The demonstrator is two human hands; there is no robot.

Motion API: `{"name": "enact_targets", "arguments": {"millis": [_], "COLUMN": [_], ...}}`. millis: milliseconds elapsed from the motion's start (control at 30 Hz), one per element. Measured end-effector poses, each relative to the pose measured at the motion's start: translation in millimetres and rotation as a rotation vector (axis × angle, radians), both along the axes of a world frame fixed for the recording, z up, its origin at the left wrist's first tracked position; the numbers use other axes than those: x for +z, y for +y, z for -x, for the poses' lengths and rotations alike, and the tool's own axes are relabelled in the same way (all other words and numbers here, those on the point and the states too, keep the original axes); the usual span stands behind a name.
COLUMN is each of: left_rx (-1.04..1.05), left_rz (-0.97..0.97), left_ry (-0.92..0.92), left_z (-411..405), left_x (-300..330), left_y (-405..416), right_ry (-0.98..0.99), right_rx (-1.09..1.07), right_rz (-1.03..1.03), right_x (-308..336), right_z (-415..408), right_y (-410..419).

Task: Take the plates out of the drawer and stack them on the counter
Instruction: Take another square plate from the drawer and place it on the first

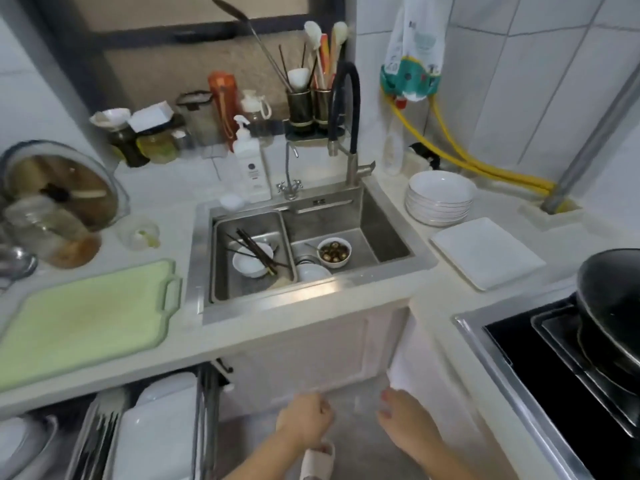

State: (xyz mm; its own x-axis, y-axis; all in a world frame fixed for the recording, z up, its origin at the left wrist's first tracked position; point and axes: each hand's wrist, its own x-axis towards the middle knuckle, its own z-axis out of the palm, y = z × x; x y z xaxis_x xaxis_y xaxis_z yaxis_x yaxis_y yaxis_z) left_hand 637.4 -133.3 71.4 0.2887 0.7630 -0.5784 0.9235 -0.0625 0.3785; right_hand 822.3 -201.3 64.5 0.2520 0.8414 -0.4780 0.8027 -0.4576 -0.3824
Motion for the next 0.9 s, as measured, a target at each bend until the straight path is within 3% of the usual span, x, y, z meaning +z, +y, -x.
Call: {"name": "enact_targets", "arguments": {"millis": [600,900], "left_rx": [0.686,0.778], "left_rz": [0.046,0.045], "left_ry": [-0.017,-0.025], "left_z": [202.3,320.7], "left_x": [15.4,13.4], "left_y": [-87.3,-82.8], "right_ry": [0.046,0.056], "right_rx": [0.578,0.66], "right_rz": [0.04,0.029], "right_x": [-12.8,-4.0], "right_z": [196.6,309.2], "right_y": [28.7,42.9]}}
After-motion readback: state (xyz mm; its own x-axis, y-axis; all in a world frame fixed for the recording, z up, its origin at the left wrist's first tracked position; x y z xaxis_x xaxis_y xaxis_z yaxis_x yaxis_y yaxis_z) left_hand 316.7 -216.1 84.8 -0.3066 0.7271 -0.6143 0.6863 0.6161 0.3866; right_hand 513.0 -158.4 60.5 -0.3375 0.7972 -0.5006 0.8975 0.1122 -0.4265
